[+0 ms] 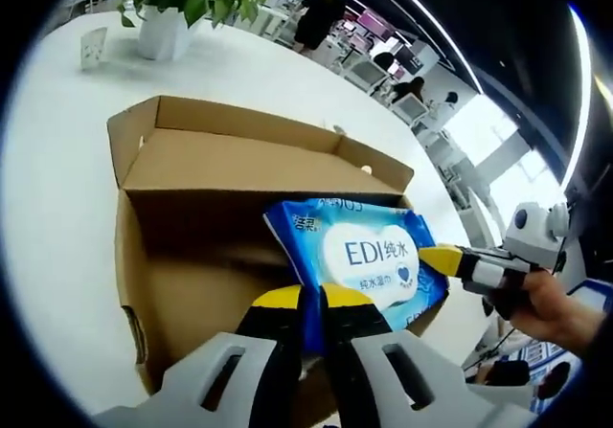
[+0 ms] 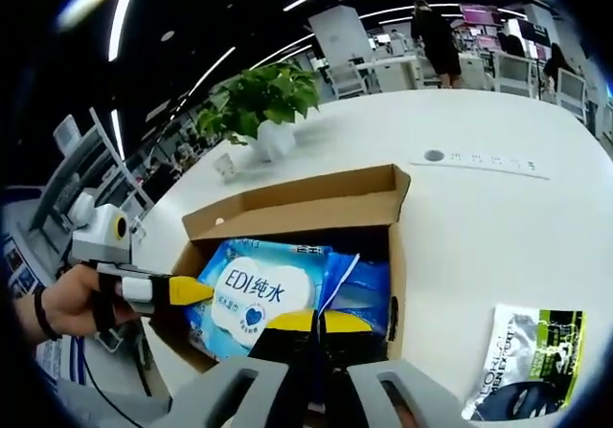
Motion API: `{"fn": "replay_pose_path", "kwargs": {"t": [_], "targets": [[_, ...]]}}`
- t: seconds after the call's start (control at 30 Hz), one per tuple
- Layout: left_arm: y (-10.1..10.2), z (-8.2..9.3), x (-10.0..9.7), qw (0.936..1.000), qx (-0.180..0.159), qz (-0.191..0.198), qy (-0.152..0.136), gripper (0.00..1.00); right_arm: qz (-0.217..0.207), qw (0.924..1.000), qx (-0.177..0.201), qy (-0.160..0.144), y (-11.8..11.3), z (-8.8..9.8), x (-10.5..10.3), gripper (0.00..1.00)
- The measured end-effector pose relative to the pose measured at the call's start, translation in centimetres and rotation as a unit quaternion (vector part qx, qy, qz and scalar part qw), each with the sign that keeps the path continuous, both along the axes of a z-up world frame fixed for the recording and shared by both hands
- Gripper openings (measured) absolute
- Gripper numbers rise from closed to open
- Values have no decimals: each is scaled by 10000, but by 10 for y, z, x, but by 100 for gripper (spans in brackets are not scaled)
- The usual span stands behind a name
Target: Operate the shoe box by opening the lid, removing the specified soft item, and placing it in the target area until the item is outside and the box remains undamaged.
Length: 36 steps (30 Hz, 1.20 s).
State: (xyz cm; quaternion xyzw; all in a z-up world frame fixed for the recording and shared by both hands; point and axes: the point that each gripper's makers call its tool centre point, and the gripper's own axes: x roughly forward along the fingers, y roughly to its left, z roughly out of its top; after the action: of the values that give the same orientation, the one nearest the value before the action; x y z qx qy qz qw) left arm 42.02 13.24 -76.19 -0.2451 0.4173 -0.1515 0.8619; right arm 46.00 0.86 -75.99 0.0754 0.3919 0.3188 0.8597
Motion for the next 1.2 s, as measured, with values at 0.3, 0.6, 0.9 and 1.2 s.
{"fn": "replay_pose_path", "kwargs": {"t": [0.3, 0.6, 0.9, 1.2], "targets": [[-4, 15, 0, 9998, 84, -41, -189, 3, -36, 9999, 90, -118, -5, 13, -2, 0], [-21, 31, 4, 9990, 147, -193, -368, 3, -121, 9996, 130, -239, -22, 26, -3, 0], [-48, 39, 9, 9978, 164, -438, -464, 3, -308, 9989, 106, -328, -53, 34, -6, 0], [-85, 43, 12, 9954, 213, -771, -525, 3, -596, 9975, 119, -358, -92, 36, -12, 0]]}}
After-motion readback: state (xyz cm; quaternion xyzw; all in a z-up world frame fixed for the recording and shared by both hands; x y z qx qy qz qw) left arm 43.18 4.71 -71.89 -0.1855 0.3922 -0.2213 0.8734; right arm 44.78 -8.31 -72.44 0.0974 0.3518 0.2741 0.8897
